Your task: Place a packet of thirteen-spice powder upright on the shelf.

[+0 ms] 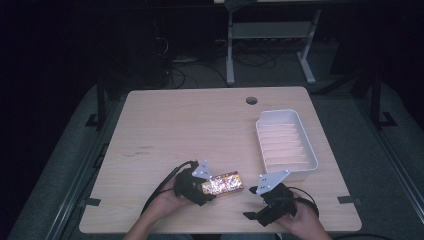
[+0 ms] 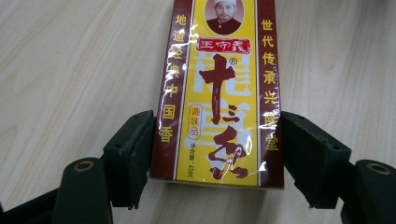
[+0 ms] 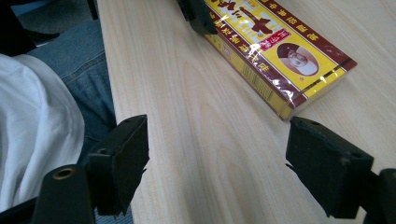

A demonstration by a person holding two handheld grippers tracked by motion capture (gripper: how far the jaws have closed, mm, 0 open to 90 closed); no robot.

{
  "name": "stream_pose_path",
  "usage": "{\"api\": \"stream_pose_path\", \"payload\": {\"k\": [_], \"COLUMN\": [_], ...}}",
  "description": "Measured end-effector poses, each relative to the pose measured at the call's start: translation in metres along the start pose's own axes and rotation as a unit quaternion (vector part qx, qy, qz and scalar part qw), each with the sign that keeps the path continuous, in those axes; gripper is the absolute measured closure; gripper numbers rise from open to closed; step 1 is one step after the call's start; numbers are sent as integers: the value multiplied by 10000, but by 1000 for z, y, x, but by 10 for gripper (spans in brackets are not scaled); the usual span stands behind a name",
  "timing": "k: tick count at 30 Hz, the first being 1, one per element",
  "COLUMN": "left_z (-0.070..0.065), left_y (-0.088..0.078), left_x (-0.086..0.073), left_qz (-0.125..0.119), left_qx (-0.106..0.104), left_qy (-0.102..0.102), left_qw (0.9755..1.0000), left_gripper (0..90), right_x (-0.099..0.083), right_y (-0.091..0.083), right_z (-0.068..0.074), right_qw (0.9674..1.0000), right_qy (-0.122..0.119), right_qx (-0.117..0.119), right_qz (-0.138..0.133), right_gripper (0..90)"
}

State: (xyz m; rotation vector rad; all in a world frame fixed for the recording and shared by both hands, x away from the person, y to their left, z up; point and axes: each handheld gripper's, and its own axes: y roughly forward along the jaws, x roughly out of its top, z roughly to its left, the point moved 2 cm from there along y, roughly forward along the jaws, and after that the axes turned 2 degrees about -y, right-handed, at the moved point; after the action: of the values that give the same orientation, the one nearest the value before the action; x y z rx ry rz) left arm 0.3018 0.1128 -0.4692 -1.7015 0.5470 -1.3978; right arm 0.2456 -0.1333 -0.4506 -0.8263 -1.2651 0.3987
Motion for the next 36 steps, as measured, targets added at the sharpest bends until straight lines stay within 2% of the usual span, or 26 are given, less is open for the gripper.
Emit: {"api": "stream_pose_path", "payload": {"k": [12, 16, 20, 22, 25, 33, 36], "left_z": [-2, -3, -3, -4, -5, -11, -14], "left_y": [0, -2, -9, -15, -23, -41, -46], "left_x": [0, -1, -2, -2, -4, -10, -13], "left_qz": [33, 29, -72, -137, -237, -442, -513], "left_qx": [12, 153, 226, 266, 343, 463, 503], "left_qy": [63, 112, 113, 127, 151, 143, 152], "left_qw": [10000, 9998, 9997, 9995, 9990, 9978, 9973], "left_gripper": [325, 328, 329, 330, 329, 329, 329], "right_x": [5, 8, 14, 18, 26, 45, 52], "right_y": [1, 2, 3, 3, 3, 6, 9], "right_z": [-1, -1, 0, 1, 0, -9, -14], "right_qw": [9998, 9994, 9991, 9993, 9992, 9978, 9965], "right_qy": [211, 351, 421, 348, 367, 608, 782], "right_qx": [0, 15, -1, -41, -80, 12, 12], "right_qz": [-28, -15, -43, -85, -155, -255, -279], "right_gripper": [193, 187, 166, 165, 143, 145, 146]}}
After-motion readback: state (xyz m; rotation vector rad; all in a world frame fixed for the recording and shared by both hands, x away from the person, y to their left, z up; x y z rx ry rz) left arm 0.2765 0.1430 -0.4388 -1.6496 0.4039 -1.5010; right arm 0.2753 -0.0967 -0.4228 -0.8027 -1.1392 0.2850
